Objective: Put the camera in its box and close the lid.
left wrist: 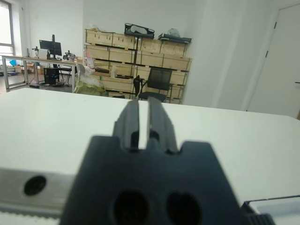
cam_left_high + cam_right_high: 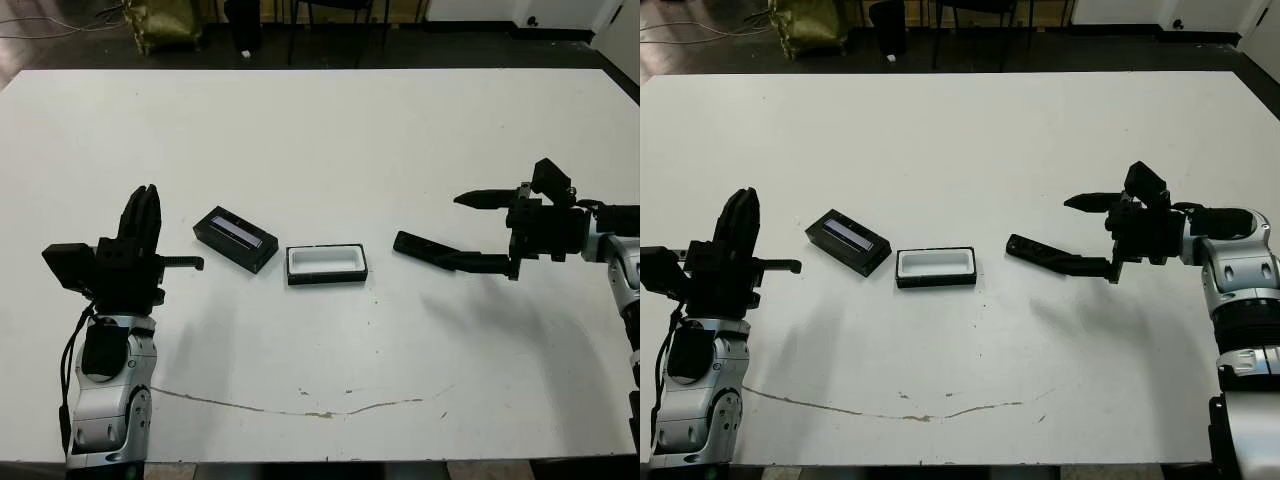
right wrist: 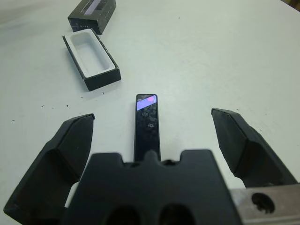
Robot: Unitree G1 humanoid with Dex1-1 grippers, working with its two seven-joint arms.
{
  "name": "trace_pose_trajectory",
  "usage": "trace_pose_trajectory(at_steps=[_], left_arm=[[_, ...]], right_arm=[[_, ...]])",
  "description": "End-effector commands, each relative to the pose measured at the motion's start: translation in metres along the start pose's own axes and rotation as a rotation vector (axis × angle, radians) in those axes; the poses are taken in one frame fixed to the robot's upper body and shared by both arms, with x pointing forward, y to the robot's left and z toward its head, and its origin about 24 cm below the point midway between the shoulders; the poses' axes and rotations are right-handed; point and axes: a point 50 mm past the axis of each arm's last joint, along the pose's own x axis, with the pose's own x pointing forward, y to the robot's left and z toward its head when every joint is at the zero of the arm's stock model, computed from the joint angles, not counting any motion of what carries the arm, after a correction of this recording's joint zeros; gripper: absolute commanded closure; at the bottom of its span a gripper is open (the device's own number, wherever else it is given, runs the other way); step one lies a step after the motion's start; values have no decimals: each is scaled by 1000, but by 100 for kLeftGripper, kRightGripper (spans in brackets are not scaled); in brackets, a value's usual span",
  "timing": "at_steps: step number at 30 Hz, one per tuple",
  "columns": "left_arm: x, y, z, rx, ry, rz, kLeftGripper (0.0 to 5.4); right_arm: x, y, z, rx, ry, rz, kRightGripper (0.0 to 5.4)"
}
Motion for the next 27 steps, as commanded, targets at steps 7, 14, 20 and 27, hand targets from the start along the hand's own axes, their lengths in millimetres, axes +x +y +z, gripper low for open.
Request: trace_pose_trajectory(at_steps=[7, 14, 20, 27], left_arm=[[-4, 3, -6, 13, 32, 11, 540], [-4, 3, -6, 19, 33, 18, 540], [-4, 4, -6, 30, 31, 11, 540], [-4, 3, -6, 21, 30, 14, 540]], right_arm=[[6, 1, -10, 15, 38, -9, 2], [10, 3, -12, 13, 46, -12, 2], [14, 6, -17, 25, 57, 9, 2], [16, 7, -19, 43, 101, -11, 2]])
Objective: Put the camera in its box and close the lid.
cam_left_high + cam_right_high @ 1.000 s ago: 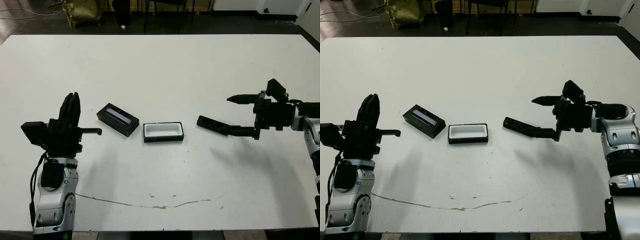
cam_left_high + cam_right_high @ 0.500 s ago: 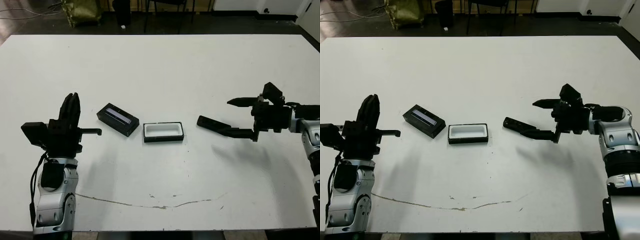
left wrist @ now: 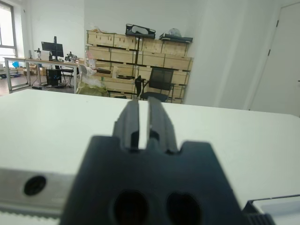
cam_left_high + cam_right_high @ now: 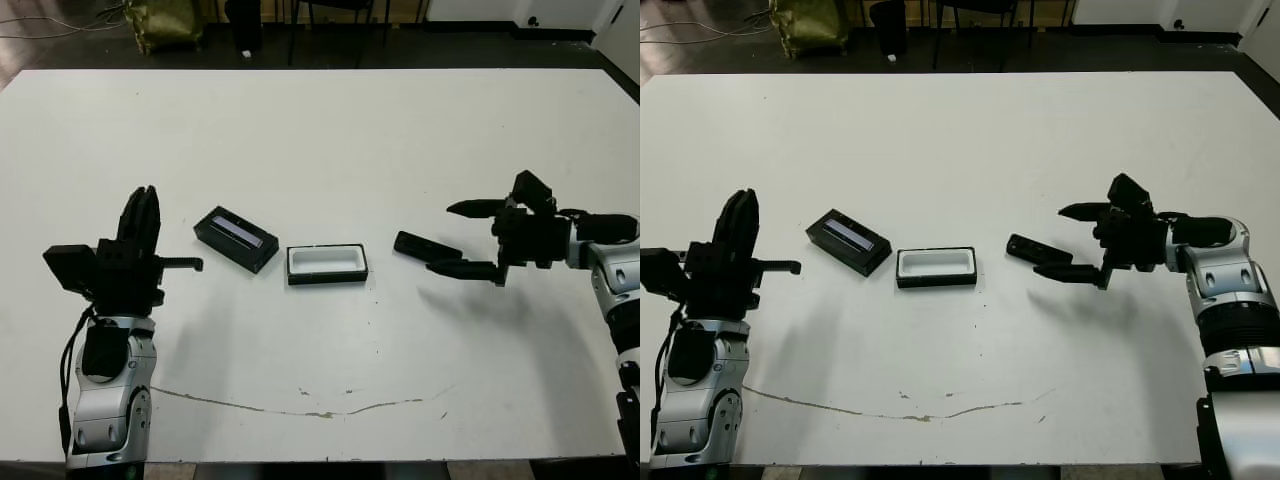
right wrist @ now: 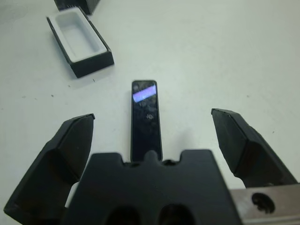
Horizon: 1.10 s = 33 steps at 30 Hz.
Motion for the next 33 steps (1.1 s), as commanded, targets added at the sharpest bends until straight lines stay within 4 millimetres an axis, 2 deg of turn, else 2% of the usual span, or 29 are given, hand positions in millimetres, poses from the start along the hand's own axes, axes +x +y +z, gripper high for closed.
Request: trace_pose_trajectory(at_steps=[1, 33], left_arm=[[-4, 3, -5, 8, 31, 9, 540], [-4, 3, -6, 6, 33, 9, 540]], right_arm=[[2, 4, -8, 36, 35, -3, 2], [9, 8, -24, 89, 73, 18, 2]])
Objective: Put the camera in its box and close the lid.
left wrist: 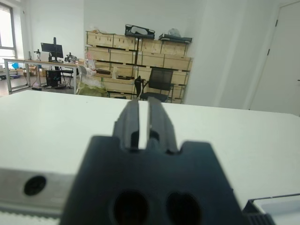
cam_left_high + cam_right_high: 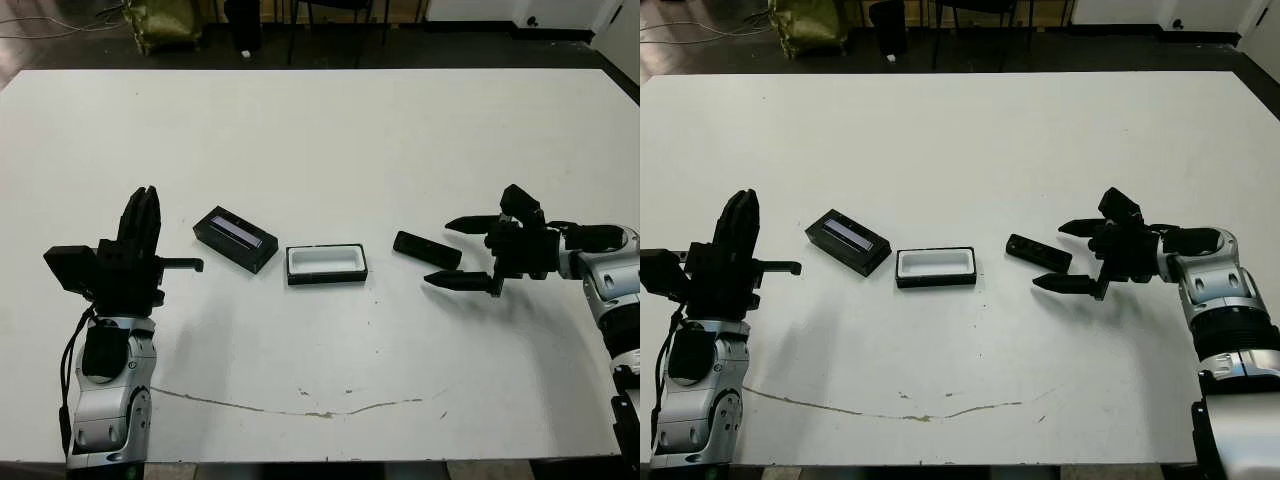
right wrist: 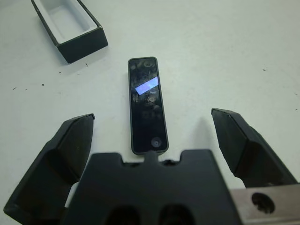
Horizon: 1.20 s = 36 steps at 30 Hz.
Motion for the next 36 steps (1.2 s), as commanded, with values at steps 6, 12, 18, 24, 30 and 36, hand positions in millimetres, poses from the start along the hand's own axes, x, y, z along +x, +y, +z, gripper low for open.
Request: trace_pose_trajectory(at_steps=[6, 12, 18, 24, 30, 36], left_arm=[[-3, 3, -5, 12, 32, 7, 540], [-3, 3, -5, 10, 32, 10, 540], [-3, 3, -4, 6, 31, 10, 540], [-3, 3, -4, 14, 34, 20, 540], [-3, 3, -4, 12, 38, 21, 540], [-3, 3, -4, 12, 36, 23, 540]], right_arm=[[4, 5, -10, 25, 21, 8, 85], [5, 5, -14, 29, 36, -5, 222], [5, 5, -11, -61, 104, -41, 361], [4, 6, -7, -136, 156, -61, 489], [4, 7, -8, -147, 162, -56, 511], [1, 2, -7, -106, 124, -48, 511]])
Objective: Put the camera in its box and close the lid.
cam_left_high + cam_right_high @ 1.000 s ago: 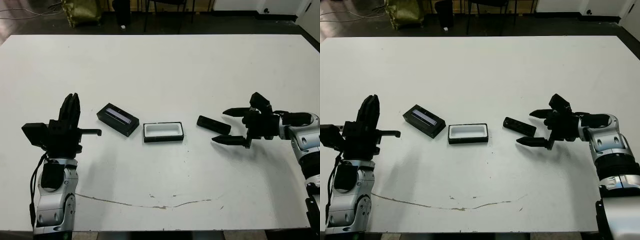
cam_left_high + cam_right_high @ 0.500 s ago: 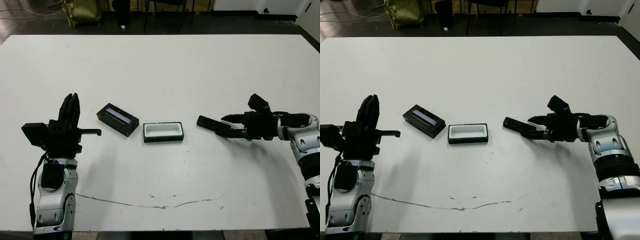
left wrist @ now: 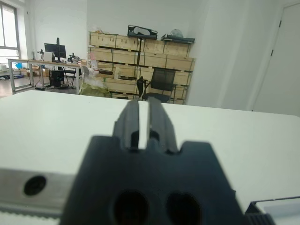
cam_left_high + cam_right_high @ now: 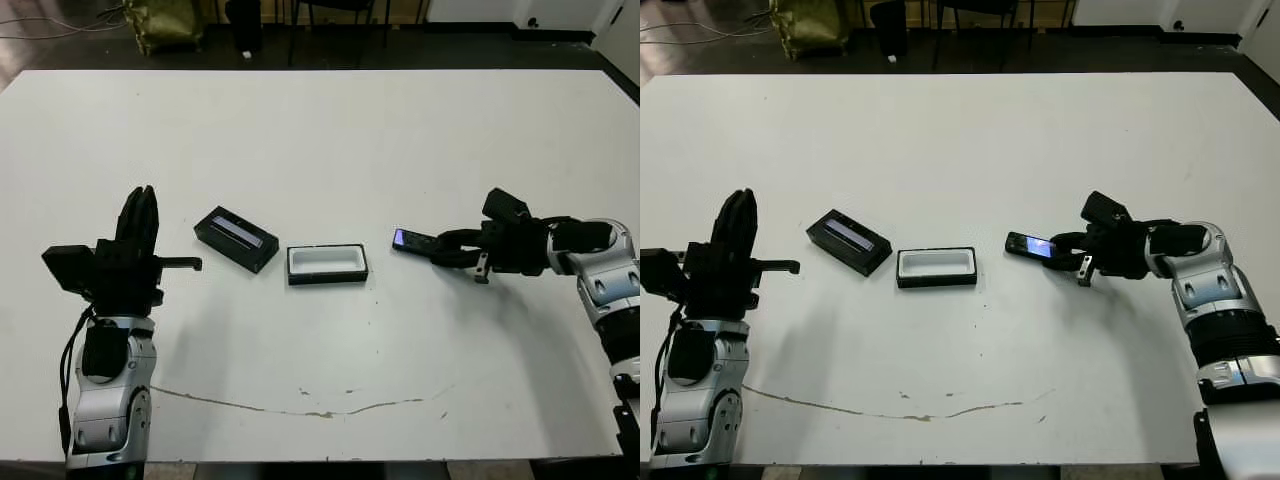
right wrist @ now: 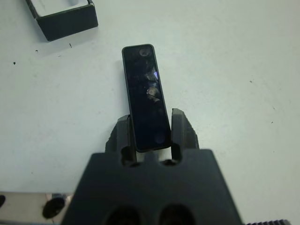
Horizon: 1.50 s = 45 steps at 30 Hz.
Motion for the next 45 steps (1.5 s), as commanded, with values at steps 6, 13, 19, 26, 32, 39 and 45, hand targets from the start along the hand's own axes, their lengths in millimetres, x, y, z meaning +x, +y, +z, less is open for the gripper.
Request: trace_pose_trajectory(at_steps=[6, 13, 19, 26, 32, 39, 45], left_arm=[[-4, 3, -5, 8, 34, 5, 540], [-4, 3, -6, 9, 36, 7, 540], [-5, 2, -7, 17, 37, 8, 540], [-5, 0, -7, 12, 37, -2, 540], [-4, -1, -7, 16, 37, -3, 540], [-5, -1, -8, 20, 43, -4, 540], [-5, -1, -8, 25, 41, -5, 540]], right_arm=[[-10, -11, 2, 71, -58, -17, 516], [-11, -25, 26, 251, -301, 144, 518], [-4, -27, 60, 207, -424, 296, 519], [19, -17, 90, 23, -315, 438, 519], [46, 1, 103, -29, -237, 561, 519], [61, 16, 105, -57, -204, 578, 519], [59, 18, 103, -94, -210, 496, 519]])
